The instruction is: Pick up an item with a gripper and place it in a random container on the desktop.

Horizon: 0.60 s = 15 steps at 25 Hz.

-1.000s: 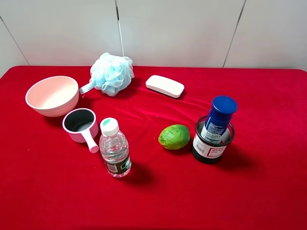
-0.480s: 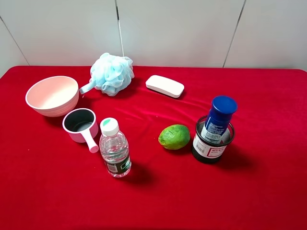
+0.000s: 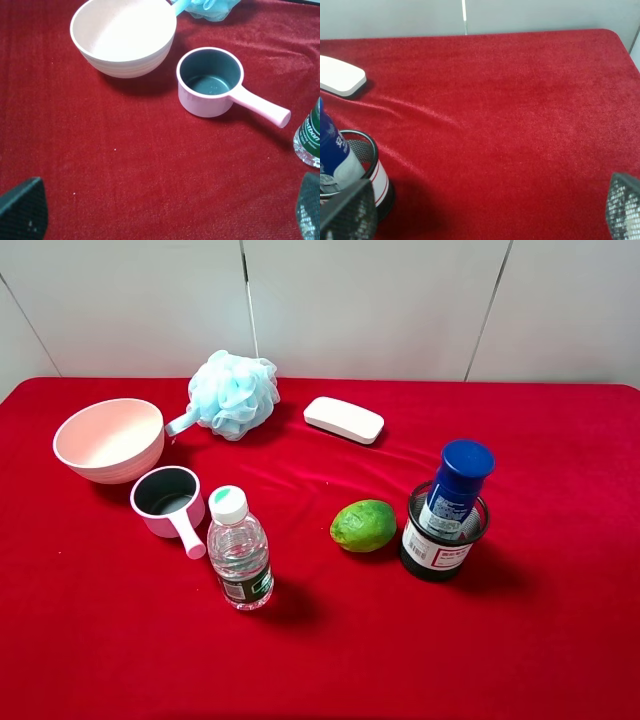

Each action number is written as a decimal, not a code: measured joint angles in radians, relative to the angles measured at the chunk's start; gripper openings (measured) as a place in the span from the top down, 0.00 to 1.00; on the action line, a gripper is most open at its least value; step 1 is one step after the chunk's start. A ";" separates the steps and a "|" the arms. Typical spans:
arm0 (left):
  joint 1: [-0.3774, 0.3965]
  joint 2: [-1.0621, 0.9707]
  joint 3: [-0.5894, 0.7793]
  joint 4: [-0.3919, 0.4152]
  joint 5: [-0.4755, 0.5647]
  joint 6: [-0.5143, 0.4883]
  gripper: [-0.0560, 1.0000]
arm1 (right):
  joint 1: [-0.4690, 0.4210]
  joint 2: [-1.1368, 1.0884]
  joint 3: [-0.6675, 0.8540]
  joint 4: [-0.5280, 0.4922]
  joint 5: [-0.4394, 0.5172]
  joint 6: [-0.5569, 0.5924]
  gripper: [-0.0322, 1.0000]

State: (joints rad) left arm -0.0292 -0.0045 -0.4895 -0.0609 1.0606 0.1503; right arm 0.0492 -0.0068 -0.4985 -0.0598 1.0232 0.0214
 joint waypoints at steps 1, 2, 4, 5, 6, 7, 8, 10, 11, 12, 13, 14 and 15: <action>0.000 0.000 0.000 0.000 0.000 0.000 0.01 | 0.000 0.000 0.000 0.000 0.000 0.000 0.30; 0.000 0.000 0.000 0.000 0.000 0.000 0.01 | 0.000 0.000 0.000 0.000 0.000 0.000 0.30; 0.000 0.000 0.000 0.000 0.000 0.000 0.01 | 0.000 0.000 0.000 0.000 0.000 0.000 0.30; 0.000 0.000 0.000 0.000 0.000 0.000 0.01 | 0.000 0.000 0.000 0.000 0.000 0.000 0.30; 0.000 0.000 0.000 0.000 0.000 0.000 0.01 | 0.000 0.000 0.000 0.000 0.000 0.000 0.30; 0.000 0.000 0.000 0.000 0.000 0.000 0.01 | 0.000 0.000 0.000 0.000 0.000 0.000 0.30; 0.000 0.000 0.000 0.000 0.000 0.000 0.01 | 0.000 0.000 0.000 0.000 0.000 0.000 0.30; 0.000 0.000 0.000 0.000 0.000 0.000 0.01 | 0.000 0.000 0.000 0.000 0.000 0.000 0.30; 0.000 0.000 0.000 0.000 0.000 0.000 0.01 | 0.000 0.000 0.000 0.000 0.000 0.000 0.30; 0.000 0.000 0.000 0.000 0.000 0.000 0.01 | 0.000 0.000 0.000 0.000 0.000 0.000 0.30; 0.000 0.000 0.000 0.000 0.000 0.000 0.01 | 0.000 0.000 0.000 0.000 0.000 0.000 0.30; 0.000 0.000 0.000 0.000 0.000 0.000 0.01 | 0.000 0.000 0.000 0.000 0.000 0.000 0.30; 0.000 0.000 0.000 0.000 0.000 0.000 0.01 | 0.000 0.000 0.000 0.000 0.000 0.000 0.30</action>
State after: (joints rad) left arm -0.0292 -0.0045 -0.4895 -0.0609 1.0606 0.1503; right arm 0.0492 -0.0068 -0.4985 -0.0598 1.0229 0.0214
